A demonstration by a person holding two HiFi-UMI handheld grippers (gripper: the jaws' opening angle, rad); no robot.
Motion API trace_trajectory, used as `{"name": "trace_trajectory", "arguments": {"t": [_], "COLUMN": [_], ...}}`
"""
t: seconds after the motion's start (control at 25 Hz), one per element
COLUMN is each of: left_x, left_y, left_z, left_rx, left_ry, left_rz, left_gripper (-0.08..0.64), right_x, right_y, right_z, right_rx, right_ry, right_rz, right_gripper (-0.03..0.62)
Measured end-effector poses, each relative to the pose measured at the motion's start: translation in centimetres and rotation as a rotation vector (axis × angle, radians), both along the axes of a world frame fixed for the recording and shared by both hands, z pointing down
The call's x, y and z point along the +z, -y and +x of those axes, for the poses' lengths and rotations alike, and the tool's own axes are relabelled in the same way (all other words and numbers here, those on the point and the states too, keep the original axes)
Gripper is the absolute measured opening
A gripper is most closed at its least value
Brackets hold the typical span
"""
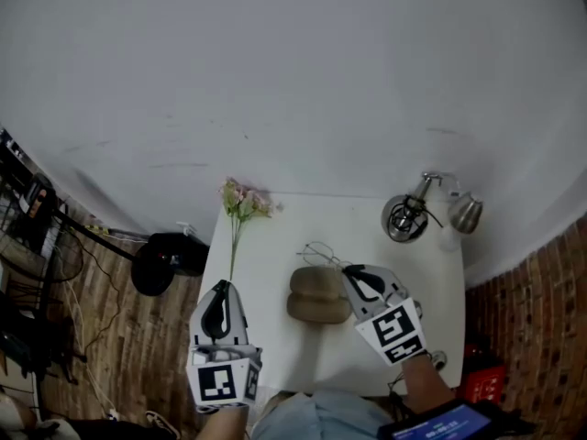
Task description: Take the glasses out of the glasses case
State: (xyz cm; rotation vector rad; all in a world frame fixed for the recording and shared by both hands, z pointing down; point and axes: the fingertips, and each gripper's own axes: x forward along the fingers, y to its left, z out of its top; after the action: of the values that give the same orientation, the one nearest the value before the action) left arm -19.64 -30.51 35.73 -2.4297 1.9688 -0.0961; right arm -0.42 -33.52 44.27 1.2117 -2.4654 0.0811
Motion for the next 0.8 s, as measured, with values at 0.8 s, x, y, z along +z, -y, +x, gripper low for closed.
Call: {"name": "trace_trajectory", "arguments": {"t": [0.8], "left_x": [-7.4], "left_y": [1.2], "left_z": [1.2], "left_rx": [0.036], "left_ry": [-0.036], "left_rz": [0.123], "left_gripper": [0.018], "right_x": [-14.3], "right_y": [0.3], "right_z": [3.8], "right_rx": [0.129], "right_ry": [0.088], "right_rz": [0.317], "right_gripper": [0.029]}}
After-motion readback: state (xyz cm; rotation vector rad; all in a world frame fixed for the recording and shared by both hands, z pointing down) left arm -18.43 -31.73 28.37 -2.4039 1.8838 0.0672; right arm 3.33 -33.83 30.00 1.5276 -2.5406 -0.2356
